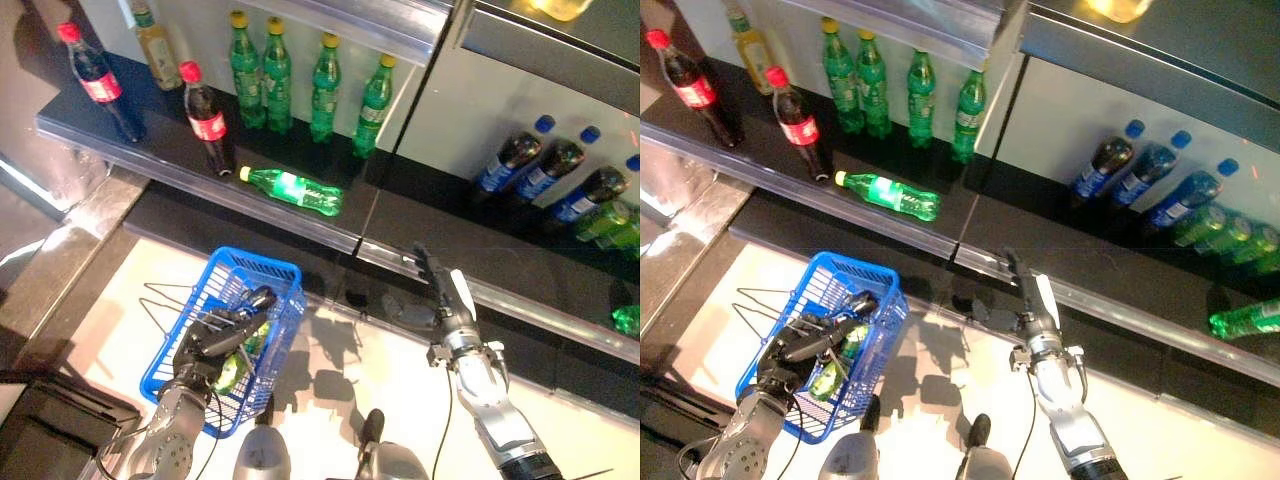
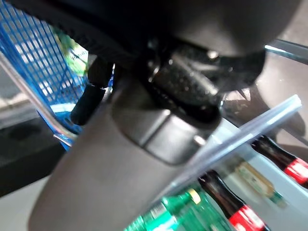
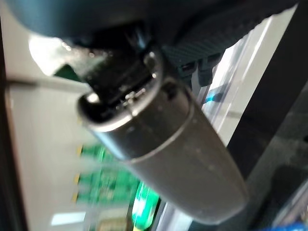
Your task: Pick up the drink and place into the basket.
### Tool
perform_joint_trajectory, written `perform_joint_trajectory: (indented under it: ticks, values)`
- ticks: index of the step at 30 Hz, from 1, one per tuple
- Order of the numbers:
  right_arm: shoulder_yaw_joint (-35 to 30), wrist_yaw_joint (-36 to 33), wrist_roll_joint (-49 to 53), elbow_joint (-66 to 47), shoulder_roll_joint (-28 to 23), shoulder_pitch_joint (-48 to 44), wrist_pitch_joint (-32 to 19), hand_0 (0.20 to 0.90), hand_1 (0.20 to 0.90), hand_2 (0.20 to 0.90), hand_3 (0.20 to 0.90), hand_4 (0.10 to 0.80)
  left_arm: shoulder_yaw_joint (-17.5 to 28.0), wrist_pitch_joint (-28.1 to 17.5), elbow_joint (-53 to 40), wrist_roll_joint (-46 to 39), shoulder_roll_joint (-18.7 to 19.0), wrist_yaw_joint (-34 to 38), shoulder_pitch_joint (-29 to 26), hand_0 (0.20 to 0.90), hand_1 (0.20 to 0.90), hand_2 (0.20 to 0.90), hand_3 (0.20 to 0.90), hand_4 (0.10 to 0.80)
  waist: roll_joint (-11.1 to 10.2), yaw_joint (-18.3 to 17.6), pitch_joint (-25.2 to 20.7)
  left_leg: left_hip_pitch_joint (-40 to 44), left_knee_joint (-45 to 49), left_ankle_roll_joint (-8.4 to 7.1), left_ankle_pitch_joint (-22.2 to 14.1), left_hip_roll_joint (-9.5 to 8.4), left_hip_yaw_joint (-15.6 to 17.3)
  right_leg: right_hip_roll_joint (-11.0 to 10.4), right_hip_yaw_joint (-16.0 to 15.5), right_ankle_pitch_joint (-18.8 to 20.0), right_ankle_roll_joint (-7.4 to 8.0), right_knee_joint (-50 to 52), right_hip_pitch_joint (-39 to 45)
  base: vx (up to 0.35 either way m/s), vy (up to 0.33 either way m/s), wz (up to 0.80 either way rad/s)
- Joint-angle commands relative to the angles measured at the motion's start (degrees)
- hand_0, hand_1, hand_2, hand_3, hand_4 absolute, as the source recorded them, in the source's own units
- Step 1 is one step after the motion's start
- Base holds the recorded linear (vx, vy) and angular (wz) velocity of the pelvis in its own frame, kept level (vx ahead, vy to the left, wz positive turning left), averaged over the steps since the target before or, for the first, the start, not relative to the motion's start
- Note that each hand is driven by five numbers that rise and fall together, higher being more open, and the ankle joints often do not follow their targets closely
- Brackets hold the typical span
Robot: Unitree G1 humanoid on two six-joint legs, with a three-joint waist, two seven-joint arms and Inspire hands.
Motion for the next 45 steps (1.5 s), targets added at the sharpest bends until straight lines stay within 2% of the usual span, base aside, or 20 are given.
perform_joint_trajectory:
  ticks: [1, 8, 18, 25, 27, 29, 30, 31, 36, 41, 45]
  values:
    - [-0.8, -3.9, -1.4, 1.0, -3.9, 5.2, -9.3, 0.9, 0.9, 0.9, 0.9, 0.8, 8.7, -24.3, -9.6, 5.0, 1.8, -3.9, -6.5, 0.3, 0.3, 0.3, 0.2, 0.1, 5.3, -0.9, -18.5, -0.9, -0.2, -1.14, -2.3, 2.36, -3.8, -3.2, 1.2, -4.1, 2.48, 3.8, 2.1, 0.003, 0.009, -0.07]
    - [-2.4, -6.3, -5.2, 1.8, -4.3, 7.1, -11.8, 0.9, 0.9, 0.9, 0.9, 0.8, 10.0, -25.5, -7.4, 5.5, 1.6, -2.4, -6.7, 0.3, 0.3, 0.3, 0.2, 0.1, 5.7, -2.5, -18.4, -0.7, -0.2, -0.96, -2.7, 2.1, -3.4, -3.3, 2.5, -4.2, 2.22, 4.0, 1.7, 0.002, 0.006, -0.14]
    - [-4.7, -9.8, -4.1, 9.7, -2.8, 9.1, -12.1, 0.9, 0.9, 0.9, 0.9, 0.8, 12.2, -26.6, -0.4, 7.1, 1.0, -2.0, -5.4, 0.3, 0.3, 0.3, 0.2, 0.1, 6.2, -3.9, -18.8, -0.5, 0.0, -0.8, -3.0, 2.03, -2.4, -2.9, 3.9, -4.3, 1.88, 4.2, 1.0, 0.003, -0.001, -0.04]
    - [-10.3, -9.4, 11.6, 28.9, 0.7, 7.3, -12.9, 0.9, 0.9, 0.9, 0.9, 0.8, 12.1, -28.8, 20.6, 9.4, 0.0, -2.9, -6.5, 0.3, 0.3, 0.3, 0.2, 0.1, 6.9, -5.4, -19.3, 0.5, 0.2, -0.86, -3.7, 2.15, -0.4, -2.4, 5.3, -4.0, 1.44, 4.4, 0.4, -0.001, 0.01, -0.16]
    - [-12.9, -6.6, 15.2, 37.4, 0.9, 6.1, -13.3, 0.9, 0.9, 0.9, 0.9, 0.8, 11.2, -28.7, 28.5, 9.1, 0.2, -3.5, -7.1, 0.3, 0.3, 0.3, 0.2, 0.1, 7.3, -5.4, -19.5, 0.8, 0.3, -0.83, -3.9, 2.16, 0.0, -2.2, 5.5, -3.9, 1.32, 4.4, 0.4, 0.004, 0.022, -0.21]
    - [-13.8, -4.4, 17.1, 41.5, 0.8, 5.5, -13.2, 0.9, 0.9, 0.9, 0.9, 0.8, 11.0, -28.8, 32.3, 8.8, 0.0, -3.9, -7.4, 0.3, 0.3, 0.3, 0.2, 0.1, 7.4, -5.4, -19.6, 0.9, 0.3, -0.78, -4.0, 2.14, 0.1, -2.1, 5.6, -3.9, 1.29, 4.4, 0.4, 0.002, 0.015, -0.12]
    - [-15.0, -2.1, 18.5, 46.3, 0.8, 4.9, -11.1, 0.9, 0.9, 0.9, 0.9, 0.8, 10.6, -26.8, 36.2, 10.6, -0.1, -4.0, -7.7, 0.3, 0.3, 0.3, 0.2, 0.1, 7.5, -5.2, -19.9, 1.1, 0.4, -0.75, -4.0, 2.13, 0.2, -2.1, 5.6, -3.9, 1.19, 4.3, 0.5, 0.0, 0.0, 0.0]
    - [-15.5, -0.2, 19.0, 50.5, 0.7, 4.4, -12.5, 0.9, 0.9, 0.9, 0.9, 0.8, 10.1, -27.2, 39.2, 11.5, -0.1, -4.1, -7.8, 0.3, 0.3, 0.3, 0.2, 0.1, 7.5, -5.1, -20.0, 1.2, 0.4, -0.71, -4.1, 2.12, 0.3, -2.0, 5.6, -3.9, 1.15, 4.3, 0.5, 0.0, 0.0, 0.0]
    - [-17.0, 5.0, 23.6, 62.8, 0.2, 2.3, -9.0, 0.9, 0.9, 0.9, 0.9, 0.8, 8.9, -22.9, 51.3, 17.2, 0.5, -6.2, -8.5, 0.3, 0.3, 0.3, 0.2, 0.1, 7.1, -4.3, -20.8, 1.7, 0.5, -0.58, -4.4, 2.0, 0.5, -1.7, 5.1, -3.9, 0.89, 4.2, 0.9, 0.0, 0.0, 0.0]
    - [-18.0, 7.1, 24.1, 67.5, -0.4, 1.3, -5.2, 0.9, 0.9, 0.9, 0.9, 0.8, 8.8, -21.1, 58.4, 19.7, 1.0, -8.2, -8.5, 0.3, 0.3, 0.3, 0.2, 0.1, 7.1, -4.1, -21.4, 1.9, 0.5, -0.49, -4.6, 1.86, 0.7, -1.5, 4.9, -4.0, 0.87, 4.1, 1.0, 0.0, 0.0, 0.0]
    - [-18.0, 9.1, 22.5, 71.6, -1.3, 0.8, -0.9, 0.9, 0.9, 0.9, 0.9, 0.8, 6.7, -17.3, 64.0, 22.9, 1.5, -12.9, -8.3, 0.3, 0.3, 0.3, 0.2, 0.1, 7.4, -4.0, -21.7, 2.0, 0.7, -0.31, -5.0, 1.71, 0.7, -1.4, 4.6, -4.2, 0.83, 4.3, 0.8, 0.0, 0.0, 0.0]
